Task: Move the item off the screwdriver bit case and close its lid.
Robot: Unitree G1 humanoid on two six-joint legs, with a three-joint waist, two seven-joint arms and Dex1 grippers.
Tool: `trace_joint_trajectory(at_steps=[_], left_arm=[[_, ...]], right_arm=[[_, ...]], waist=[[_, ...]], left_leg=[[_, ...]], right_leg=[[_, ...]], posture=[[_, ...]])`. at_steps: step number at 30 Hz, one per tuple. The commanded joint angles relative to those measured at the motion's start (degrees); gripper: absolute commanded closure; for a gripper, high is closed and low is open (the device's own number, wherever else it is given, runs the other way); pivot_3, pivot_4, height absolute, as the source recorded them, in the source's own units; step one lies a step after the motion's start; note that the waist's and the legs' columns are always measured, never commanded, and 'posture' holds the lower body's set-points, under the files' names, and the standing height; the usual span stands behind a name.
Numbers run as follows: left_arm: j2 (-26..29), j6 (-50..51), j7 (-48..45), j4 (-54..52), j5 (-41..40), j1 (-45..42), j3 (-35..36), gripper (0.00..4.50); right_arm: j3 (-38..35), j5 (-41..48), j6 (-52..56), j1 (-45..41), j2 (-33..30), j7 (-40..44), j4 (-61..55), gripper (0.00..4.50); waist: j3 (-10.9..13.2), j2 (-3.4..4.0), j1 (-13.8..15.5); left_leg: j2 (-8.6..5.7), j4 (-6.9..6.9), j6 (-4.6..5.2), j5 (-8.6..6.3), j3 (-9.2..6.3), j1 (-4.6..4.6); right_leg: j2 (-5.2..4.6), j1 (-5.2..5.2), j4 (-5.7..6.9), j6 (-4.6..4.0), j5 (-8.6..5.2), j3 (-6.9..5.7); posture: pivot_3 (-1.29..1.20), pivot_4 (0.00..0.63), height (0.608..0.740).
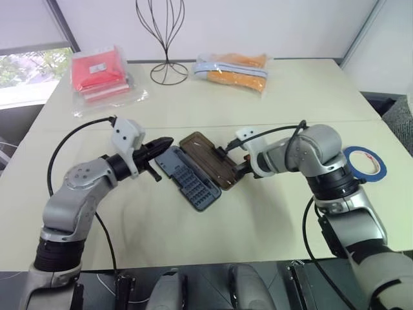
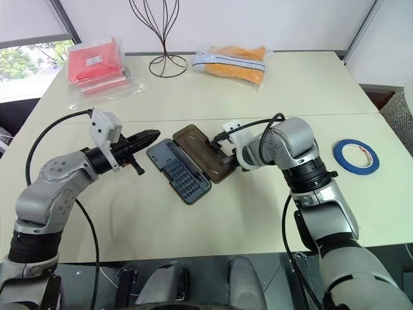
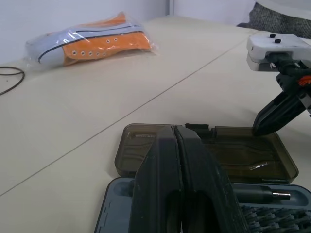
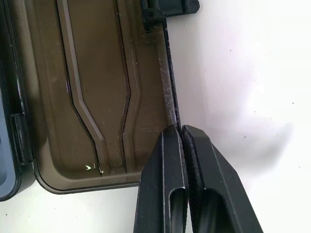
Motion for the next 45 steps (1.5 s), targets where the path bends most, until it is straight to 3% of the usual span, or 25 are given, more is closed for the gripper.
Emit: trace_joint_trajectory(at_steps=[1,10,17,24,35,45], left_arm=[[0.4,-0.8,0.3,-0.8,0.1,-1.0,1.4,4.5],[0.1,-1.2,0.2,-0.3,0.3,-1.5,0.9,4.5],[0.3,-1.3,-0.1,-0.2,0.3,-1.5,1.0,4.5],[0.3,-1.5,-0.2,0.0,0.5,-1.7,0.9,4.5],[0.3,-1.5,-0.1,-0.3,0.5,-1.2,1.3,4.5],[0.4,-1.6,-0.5,0.2,0.7,-1.8,1.0,4.5]], right_arm=[[4.8,-2.9,-3.0,-0.5,-2.2,4.7,-2.5,4.41],[22.9,-22.8,-36.4,-3.0,-15.4,27.9,0.4,4.41],[25.9,-36.4,-59.2,-2.2,-19.1,42.2,5.3,4.41],[24.9,-46.8,-80.2,-0.4,-21.0,51.5,10.9,4.41],[18.7,-52.5,-99.5,2.8,-20.4,56.4,14.6,4.41],[14.2,-53.4,-107.7,6.2,-20.6,60.5,12.7,4.41]], waist=[[0.0,0.0,0.0],[0.0,0.0,0.2],[0.1,-0.01,0.3],[0.1,-0.01,0.5],[0.1,-0.01,0.6],[0.1,-0.01,1.4]], left_leg=[[0.0,0.0,0.0,0.0,0.0,0.0],[-0.04,0.01,0.0,0.0,0.02,-0.02],[-0.04,0.01,-0.06,0.03,0.02,-0.04],[-0.05,0.0,-0.3,0.16,0.03,-0.05],[-0.04,0.0,-0.32,0.17,0.03,-0.05],[-0.04,0.0,-0.33,0.18,0.05,-0.05]], right_leg=[[0.0,0.0,0.0,0.0,0.0,0.0],[-0.02,0.01,-0.08,0.0,0.0,0.0],[-0.03,0.0,-0.12,0.0,0.0,-0.01],[-0.04,0.0,-0.19,0.0,0.0,-0.01],[-0.05,0.01,-0.2,0.0,0.0,-0.01],[-0.05,0.01,-0.2,0.0,0.0,0.0]], posture=[[0.0,0.15,0.74],[0.0,0.15,0.74],[0.0,0.15,0.74],[0.0,0.15,0.74],[0.0,0.15,0.74],[0.0,0.15,0.74]])
